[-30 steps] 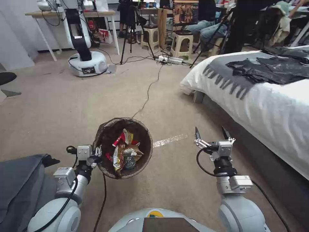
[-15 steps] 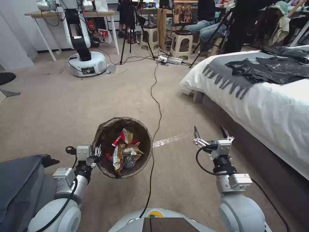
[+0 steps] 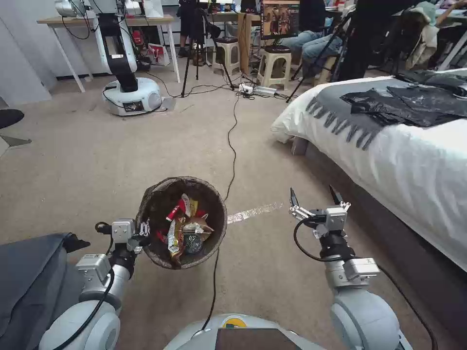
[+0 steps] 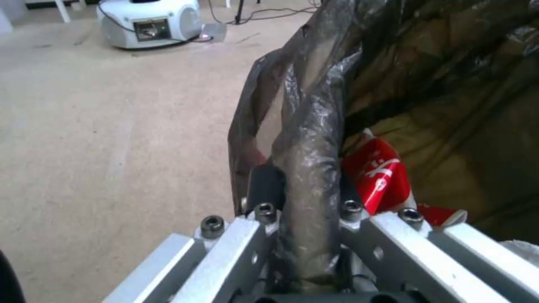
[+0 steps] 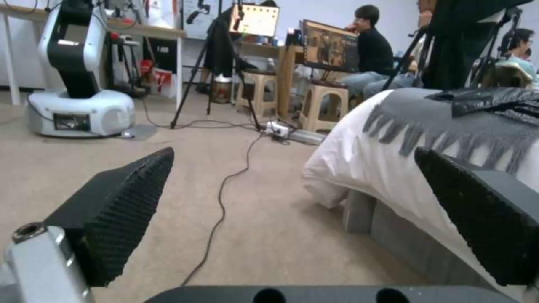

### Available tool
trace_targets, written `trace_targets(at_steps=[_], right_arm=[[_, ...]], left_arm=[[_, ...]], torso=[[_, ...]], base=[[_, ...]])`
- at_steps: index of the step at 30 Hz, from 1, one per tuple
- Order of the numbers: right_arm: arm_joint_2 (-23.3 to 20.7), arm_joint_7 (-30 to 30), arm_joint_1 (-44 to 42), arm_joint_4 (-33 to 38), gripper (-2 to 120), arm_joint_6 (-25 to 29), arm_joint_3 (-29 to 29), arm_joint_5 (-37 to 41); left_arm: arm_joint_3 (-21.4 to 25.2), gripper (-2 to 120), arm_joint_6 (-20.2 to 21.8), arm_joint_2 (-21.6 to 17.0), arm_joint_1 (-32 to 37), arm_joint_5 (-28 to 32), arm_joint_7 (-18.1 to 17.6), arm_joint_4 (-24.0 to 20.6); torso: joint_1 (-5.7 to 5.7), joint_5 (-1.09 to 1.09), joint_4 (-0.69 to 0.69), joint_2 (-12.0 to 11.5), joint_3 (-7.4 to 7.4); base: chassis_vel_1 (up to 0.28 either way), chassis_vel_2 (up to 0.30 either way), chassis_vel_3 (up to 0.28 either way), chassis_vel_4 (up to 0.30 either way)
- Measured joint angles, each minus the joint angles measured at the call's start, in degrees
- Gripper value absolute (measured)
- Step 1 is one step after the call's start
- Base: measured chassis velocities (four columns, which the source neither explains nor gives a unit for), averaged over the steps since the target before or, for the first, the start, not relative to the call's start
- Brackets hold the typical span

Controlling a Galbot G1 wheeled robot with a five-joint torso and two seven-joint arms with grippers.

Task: Pick up the trash bin, then pick up the garbage from the floor and place it into the trash bin.

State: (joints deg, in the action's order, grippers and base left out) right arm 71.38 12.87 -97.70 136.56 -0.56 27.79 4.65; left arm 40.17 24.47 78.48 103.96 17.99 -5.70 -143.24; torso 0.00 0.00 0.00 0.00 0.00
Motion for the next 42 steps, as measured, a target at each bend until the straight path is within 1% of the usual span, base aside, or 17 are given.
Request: trace_targets(at_steps=[26, 42], right_arm=[[0.1, 0.0, 0.3, 0.0, 100, -0.2, -0.3, 0.1], [-0.2, 0.1, 0.5, -0.1, 100, -0.5, 0.1, 0.6]], left_arm=[[0.2, 3, 0.4, 0.1, 0.0, 0.3, 0.1, 0.0], [0.2, 3, 0.2, 0.0, -0.1, 0.3, -0.1, 0.0]], torso=[[0.0, 0.0, 0.0, 0.0, 0.0], [0.0, 0.0, 0.01, 0.0, 0.0]], base=[[0.0, 0.0, 0.0, 0.0], [0.038, 0.035, 0.037, 0.039]])
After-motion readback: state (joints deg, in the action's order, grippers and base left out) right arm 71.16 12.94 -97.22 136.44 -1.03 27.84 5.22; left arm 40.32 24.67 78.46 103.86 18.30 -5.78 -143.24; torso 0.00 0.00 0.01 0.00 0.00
